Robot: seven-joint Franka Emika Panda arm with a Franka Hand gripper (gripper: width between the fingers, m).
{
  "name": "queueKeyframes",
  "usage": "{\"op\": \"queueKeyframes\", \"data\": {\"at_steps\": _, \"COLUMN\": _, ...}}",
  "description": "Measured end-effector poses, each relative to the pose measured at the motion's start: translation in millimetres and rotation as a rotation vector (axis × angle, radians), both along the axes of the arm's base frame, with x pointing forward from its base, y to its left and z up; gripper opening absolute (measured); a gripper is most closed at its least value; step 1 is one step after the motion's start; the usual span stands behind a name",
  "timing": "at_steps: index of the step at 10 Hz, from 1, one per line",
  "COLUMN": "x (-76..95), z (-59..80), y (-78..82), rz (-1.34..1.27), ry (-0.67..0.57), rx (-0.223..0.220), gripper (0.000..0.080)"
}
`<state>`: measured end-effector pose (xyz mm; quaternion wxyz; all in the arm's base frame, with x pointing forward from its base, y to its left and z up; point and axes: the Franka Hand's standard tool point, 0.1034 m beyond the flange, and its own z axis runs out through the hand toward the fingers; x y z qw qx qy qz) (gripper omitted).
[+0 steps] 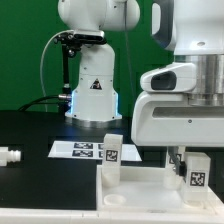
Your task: Assemble square table
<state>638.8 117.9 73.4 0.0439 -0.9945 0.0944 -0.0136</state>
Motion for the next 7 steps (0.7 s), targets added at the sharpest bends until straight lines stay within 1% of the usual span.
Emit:
{"op": "queueKeyframes", "data": {"at_steps": 1, "x": 0.0, "z": -0.2, "y": -0.5, "rz": -0.013, "ry": 0.001, "rx": 0.0, "gripper": 0.0416}}
{"op": "queueKeyframes", "data": {"at_steps": 2, "x": 0.0, "z": -1.0, "y": -4.5, "rz": -0.096, "ry": 0.009, "rx": -0.001, "gripper": 0.0292}}
{"op": "queueKeyframes", "data": {"at_steps": 5, "x": 0.5, "z": -3.1, "y": -5.7, "rz": -0.378, "ry": 0.005, "rx": 0.008, "gripper": 0.029}}
{"op": "queueKeyframes", "data": {"at_steps": 6, "x": -1.1, "z": -3.6, "y": -5.0, "rz": -0.522, "ry": 0.013, "rx": 0.011, "gripper": 0.029}}
{"op": "queueKeyframes", "data": {"at_steps": 7, "x": -1.8, "z": -3.9, "y": -5.6, "rz": -0.696, "ry": 0.037, "rx": 0.029, "gripper": 0.029}}
